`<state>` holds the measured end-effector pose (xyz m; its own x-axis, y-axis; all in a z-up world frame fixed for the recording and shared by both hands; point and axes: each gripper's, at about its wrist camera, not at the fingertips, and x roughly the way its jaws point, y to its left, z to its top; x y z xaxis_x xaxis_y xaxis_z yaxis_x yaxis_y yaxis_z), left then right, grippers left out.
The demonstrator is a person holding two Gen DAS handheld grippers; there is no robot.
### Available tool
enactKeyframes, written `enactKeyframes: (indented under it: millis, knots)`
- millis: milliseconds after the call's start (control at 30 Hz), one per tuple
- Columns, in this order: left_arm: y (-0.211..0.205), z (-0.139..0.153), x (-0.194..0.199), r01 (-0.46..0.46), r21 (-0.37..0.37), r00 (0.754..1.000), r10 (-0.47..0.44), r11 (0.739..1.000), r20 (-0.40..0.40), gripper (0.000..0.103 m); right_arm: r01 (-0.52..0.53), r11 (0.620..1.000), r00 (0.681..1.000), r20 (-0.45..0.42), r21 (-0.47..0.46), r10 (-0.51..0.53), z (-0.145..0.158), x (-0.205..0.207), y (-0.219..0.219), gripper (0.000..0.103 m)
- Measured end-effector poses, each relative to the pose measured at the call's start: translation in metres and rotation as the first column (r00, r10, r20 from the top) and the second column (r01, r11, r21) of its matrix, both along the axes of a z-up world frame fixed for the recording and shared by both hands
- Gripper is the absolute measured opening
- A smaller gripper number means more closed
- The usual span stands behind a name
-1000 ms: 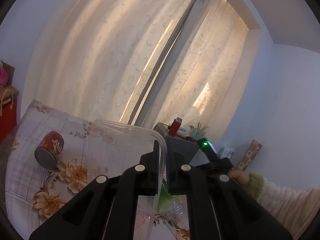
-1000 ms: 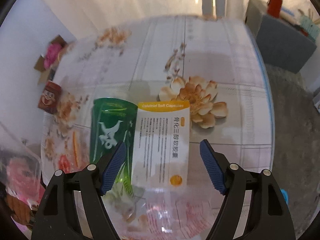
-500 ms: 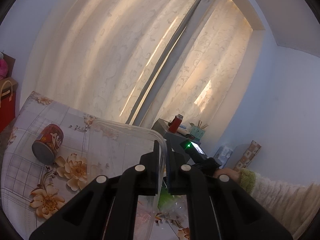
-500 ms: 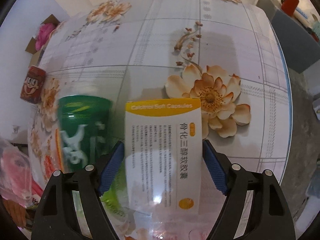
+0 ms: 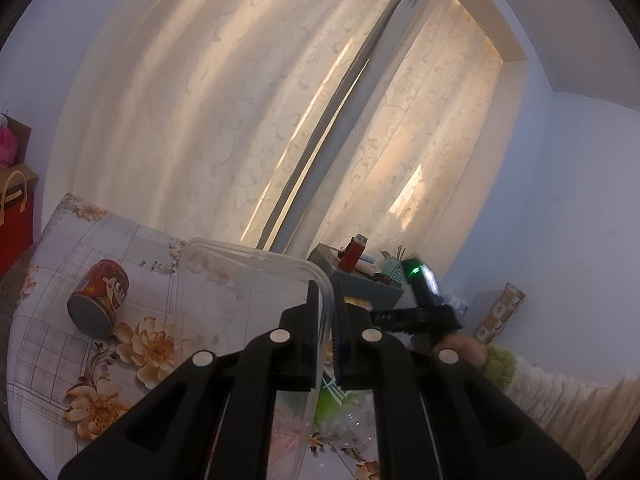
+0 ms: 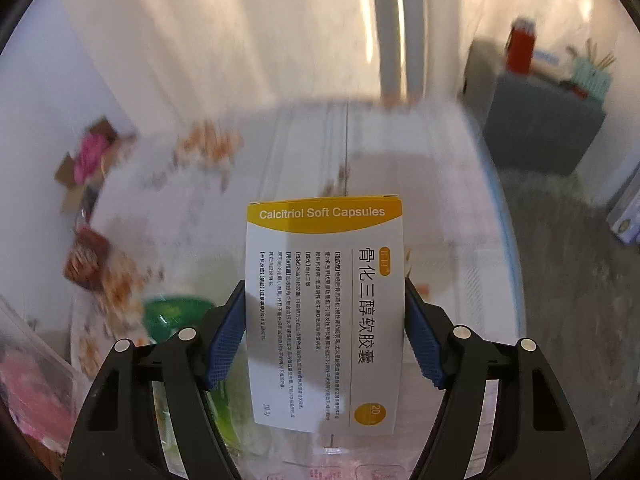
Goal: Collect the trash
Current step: 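Grasp the white Calcitriol Soft Capsules box with the right tool and lift it, then carry plastic box and Calcitriol box over the blue wastebasket and open both tools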
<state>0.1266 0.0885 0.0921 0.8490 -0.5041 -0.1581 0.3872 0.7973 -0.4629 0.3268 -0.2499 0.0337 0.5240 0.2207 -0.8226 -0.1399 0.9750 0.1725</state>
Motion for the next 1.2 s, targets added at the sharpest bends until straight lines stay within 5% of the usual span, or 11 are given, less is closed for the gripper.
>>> enactKeyframes:
  millis: [167, 367, 700, 900, 1200]
  knots:
    - [-0.004, 0.011, -0.007, 0.004, 0.015, 1.000, -0.005, 1.000, 0.030, 0.005, 0.007, 1.000, 0.987, 0.158, 0.025, -0.011, 0.051, -0.025, -0.012, 0.068]
    - [-0.016, 0.030, -0.022, 0.037, 0.030, 0.996, -0.039, 0.999, 0.074, 0.005, 0.002, 0.993, 0.968, 0.248, 0.116, -0.031, 0.092, -0.084, -0.040, 0.068]
    - [-0.076, 0.057, -0.044, 0.258, 0.043, 0.960, -0.261, 0.965, 0.098, 0.005, 0.199, 0.956, 0.943, 0.225, 0.216, -0.247, 0.074, -0.206, -0.133, 0.068]
    - [-0.159, 0.076, -0.050, 0.471, 0.063, 0.875, -0.475, 0.880, 0.088, 0.005, 0.404, 0.861, 0.880, 0.127, 0.310, -0.458, 0.028, -0.285, -0.219, 0.068]
    - [-0.354, 0.061, -0.059, 0.752, 0.066, 0.659, -0.744, 0.656, -0.106, 0.005, 0.617, 0.669, 0.739, -0.014, 0.416, -0.673, -0.060, -0.368, -0.311, 0.068]
